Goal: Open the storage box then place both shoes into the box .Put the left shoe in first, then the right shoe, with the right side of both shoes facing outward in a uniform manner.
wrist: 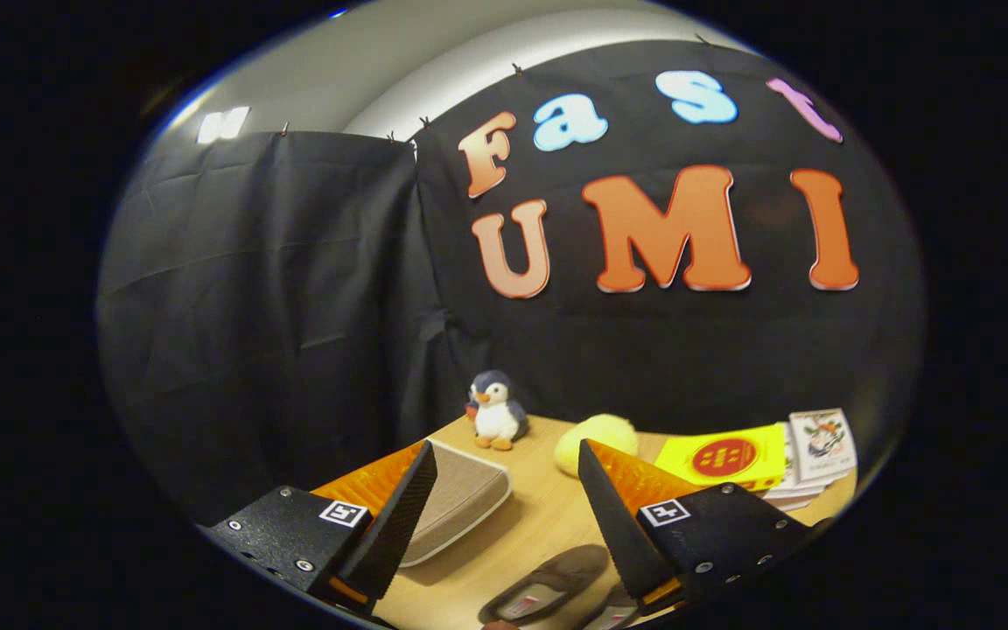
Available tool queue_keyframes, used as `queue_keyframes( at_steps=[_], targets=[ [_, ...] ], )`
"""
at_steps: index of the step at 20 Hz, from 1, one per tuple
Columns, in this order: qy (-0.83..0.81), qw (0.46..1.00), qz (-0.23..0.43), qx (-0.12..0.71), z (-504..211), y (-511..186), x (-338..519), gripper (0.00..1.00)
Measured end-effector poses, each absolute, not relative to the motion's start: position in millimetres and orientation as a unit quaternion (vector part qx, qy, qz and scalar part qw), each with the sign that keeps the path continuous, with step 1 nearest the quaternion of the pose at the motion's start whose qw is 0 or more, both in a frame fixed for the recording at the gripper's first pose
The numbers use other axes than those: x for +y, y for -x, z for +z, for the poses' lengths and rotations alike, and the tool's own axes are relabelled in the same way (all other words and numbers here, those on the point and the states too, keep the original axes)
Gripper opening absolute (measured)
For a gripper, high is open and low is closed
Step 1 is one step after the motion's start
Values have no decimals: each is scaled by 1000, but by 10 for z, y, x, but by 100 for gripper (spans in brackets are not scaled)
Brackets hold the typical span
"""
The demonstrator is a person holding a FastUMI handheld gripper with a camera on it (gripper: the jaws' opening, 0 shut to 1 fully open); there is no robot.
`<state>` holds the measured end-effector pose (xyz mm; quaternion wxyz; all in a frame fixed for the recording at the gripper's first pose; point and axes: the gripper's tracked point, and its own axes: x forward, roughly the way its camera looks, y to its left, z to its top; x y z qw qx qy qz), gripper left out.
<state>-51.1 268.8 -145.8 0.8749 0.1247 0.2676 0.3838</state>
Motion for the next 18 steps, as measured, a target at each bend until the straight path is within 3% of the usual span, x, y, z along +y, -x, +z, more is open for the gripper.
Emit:
queue_keyframes(
  at_steps=[11, 18],
  targets=[
    [-295, 680, 458, 491, -2500, 1442, 3513, 96],
    [-387, 582, 456, 551, -2839, 1744, 3755, 96]
  ],
)
